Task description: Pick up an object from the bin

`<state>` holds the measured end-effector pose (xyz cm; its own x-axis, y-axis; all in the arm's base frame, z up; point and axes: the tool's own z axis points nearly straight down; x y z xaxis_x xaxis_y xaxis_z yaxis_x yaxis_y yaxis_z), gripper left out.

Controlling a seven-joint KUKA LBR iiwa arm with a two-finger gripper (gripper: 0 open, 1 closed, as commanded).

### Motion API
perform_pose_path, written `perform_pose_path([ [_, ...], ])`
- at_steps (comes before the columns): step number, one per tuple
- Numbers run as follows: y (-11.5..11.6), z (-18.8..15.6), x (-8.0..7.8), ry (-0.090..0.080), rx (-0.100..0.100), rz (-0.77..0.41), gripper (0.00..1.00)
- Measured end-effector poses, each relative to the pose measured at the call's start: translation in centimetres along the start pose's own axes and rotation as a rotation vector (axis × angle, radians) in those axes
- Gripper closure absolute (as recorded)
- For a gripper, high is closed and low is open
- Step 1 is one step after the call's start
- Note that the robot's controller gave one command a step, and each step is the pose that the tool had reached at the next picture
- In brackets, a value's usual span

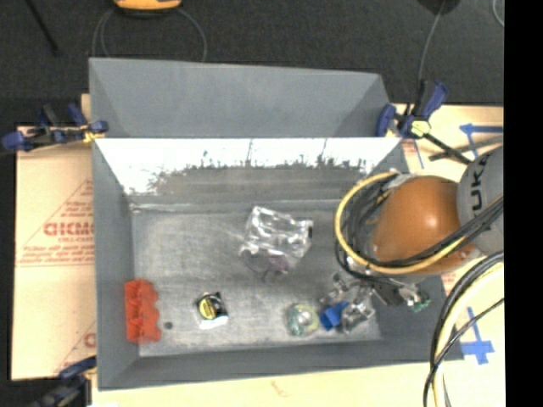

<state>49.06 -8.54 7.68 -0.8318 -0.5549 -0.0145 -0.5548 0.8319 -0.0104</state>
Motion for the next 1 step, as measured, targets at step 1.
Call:
perform_pose_path([
  [1, -1.74, -15.89, 0.45, 0.007, -0.003, -0.202, 1.0],
])
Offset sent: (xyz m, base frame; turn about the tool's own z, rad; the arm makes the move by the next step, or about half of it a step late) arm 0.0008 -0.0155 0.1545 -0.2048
